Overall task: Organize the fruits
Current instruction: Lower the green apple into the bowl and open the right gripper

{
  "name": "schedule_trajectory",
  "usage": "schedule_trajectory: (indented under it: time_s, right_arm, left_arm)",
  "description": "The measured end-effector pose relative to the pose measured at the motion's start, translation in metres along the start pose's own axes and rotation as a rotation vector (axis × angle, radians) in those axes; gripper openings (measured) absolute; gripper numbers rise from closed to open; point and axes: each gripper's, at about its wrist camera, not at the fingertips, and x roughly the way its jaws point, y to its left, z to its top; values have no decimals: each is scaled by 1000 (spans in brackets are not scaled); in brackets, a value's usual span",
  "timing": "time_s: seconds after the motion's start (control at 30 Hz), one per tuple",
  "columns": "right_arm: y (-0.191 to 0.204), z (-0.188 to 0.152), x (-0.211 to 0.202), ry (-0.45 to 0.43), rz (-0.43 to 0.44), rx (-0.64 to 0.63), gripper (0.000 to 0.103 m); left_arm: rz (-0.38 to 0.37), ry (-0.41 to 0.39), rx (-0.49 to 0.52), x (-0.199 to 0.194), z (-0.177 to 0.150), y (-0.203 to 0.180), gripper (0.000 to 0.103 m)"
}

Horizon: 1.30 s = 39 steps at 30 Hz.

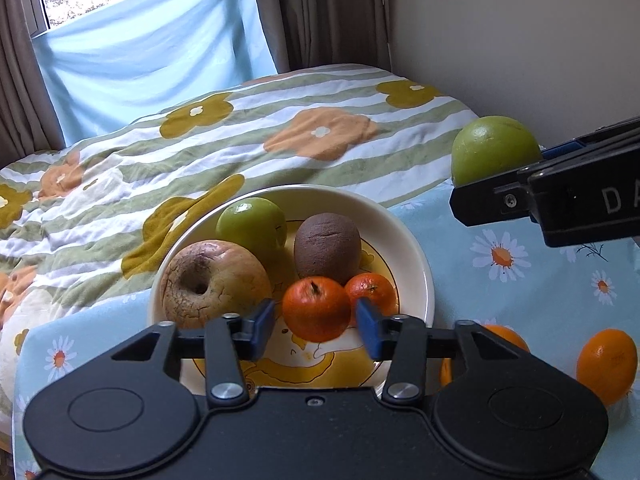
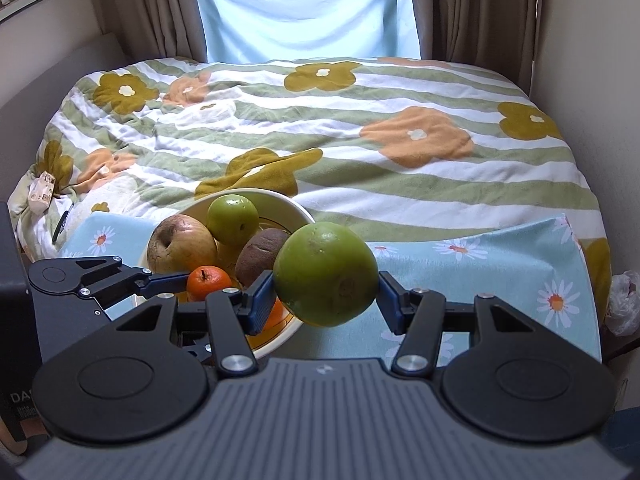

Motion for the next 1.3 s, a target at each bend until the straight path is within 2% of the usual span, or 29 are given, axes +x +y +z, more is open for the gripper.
schedule_trajectory:
  time_s: [0.07, 0.1, 0.37, 0.67, 1.0, 1.3]
  right_arm:
    - [0, 0, 0, -1, 1, 0, 69]
    - [1, 0, 0, -1, 2, -1, 69]
    - [9, 1, -2, -6, 27, -19, 69]
    - [40, 0, 0, 4, 90, -85, 69]
    - [76, -14, 29, 36, 139, -168, 69]
    - [84, -31, 54, 46, 152, -211, 69]
  left_arm:
    - [-10, -32, -8, -8, -2, 2, 88]
    - [-8, -45, -7, -12, -3, 2, 89]
    - [35, -50, -15, -39, -11, 17, 92]
    - [111, -79, -49, -72, -31, 38, 93]
    - [159, -80, -100, -94, -53, 53, 93]
    - [166, -84, -149, -101, -60, 62, 93]
